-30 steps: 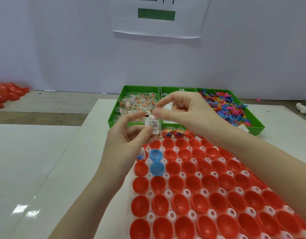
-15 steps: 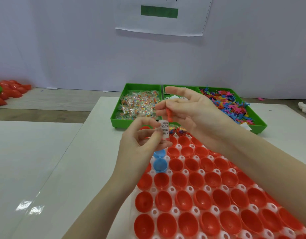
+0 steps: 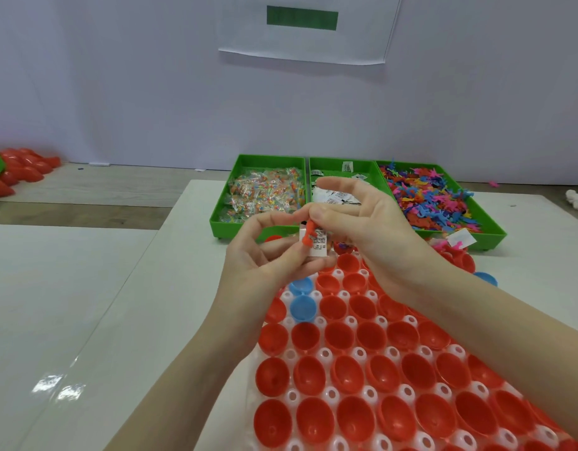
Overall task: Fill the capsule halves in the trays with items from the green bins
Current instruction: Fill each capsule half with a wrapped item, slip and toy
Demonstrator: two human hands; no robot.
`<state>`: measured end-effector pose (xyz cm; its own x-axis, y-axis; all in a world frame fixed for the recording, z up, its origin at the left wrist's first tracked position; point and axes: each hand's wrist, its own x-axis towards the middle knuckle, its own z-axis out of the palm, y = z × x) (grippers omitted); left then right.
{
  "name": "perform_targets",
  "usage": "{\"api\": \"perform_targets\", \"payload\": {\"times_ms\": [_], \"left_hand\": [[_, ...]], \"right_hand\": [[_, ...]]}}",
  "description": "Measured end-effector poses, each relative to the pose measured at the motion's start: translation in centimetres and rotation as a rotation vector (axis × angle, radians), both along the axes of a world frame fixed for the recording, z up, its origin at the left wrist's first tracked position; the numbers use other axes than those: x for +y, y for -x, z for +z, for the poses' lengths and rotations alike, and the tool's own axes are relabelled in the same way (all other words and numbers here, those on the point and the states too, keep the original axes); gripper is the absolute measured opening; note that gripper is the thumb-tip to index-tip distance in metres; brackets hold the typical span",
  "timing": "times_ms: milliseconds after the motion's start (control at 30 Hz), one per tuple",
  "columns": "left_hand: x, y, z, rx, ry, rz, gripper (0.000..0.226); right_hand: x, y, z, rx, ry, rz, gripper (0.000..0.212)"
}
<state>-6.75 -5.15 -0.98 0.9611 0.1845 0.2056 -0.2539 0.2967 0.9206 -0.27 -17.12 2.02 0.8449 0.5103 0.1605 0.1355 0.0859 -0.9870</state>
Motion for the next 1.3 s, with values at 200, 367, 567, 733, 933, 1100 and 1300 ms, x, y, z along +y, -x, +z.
{"api": "perform_targets", "payload": {"times_ms": [200, 367, 567, 733, 933, 1100, 1300], "left_hand": [[-0.1, -0.2, 0.0, 0.040, 0.027, 0.022, 0.035], [-0.5, -0.2, -0.4, 0.042, 0.012, 0.163, 0.034], [-0.4, -0.5, -0.8, 0.054, 0.121, 0.197, 0.032], [-0.2, -0.5, -0.6, 0.042, 0.169, 0.130, 0.040], [0.0, -0.7, -0.9, 0.057, 0.052, 0.236, 0.033], [1.0, -1.3, -1.6, 0.080, -0.273, 0.373, 0.010], [2.0, -1.8, -3.0, 0.164, -0.951, 0.406, 0.024]], "right_hand": [[0.1, 0.2, -0.1, -0.197, 0.120, -0.034, 0.030], [0.1, 0.7, -0.4, -0.174, 0.176, -0.171, 0.032], [0.4, 2.0, -1.0, 0.086, 0.046, -0.084, 0.036], [1.0, 1.6, -0.8, 0.421, -0.209, -0.043, 0.034], [0.9, 1.1, -0.6, 0.362, -0.134, -0.063, 0.022], [1.0, 0.1, -0.8, 0.186, 0.078, -0.068, 0.017], [0.2, -1.7, -2.2, -0.032, 0.421, -0.082, 0.012]]}}
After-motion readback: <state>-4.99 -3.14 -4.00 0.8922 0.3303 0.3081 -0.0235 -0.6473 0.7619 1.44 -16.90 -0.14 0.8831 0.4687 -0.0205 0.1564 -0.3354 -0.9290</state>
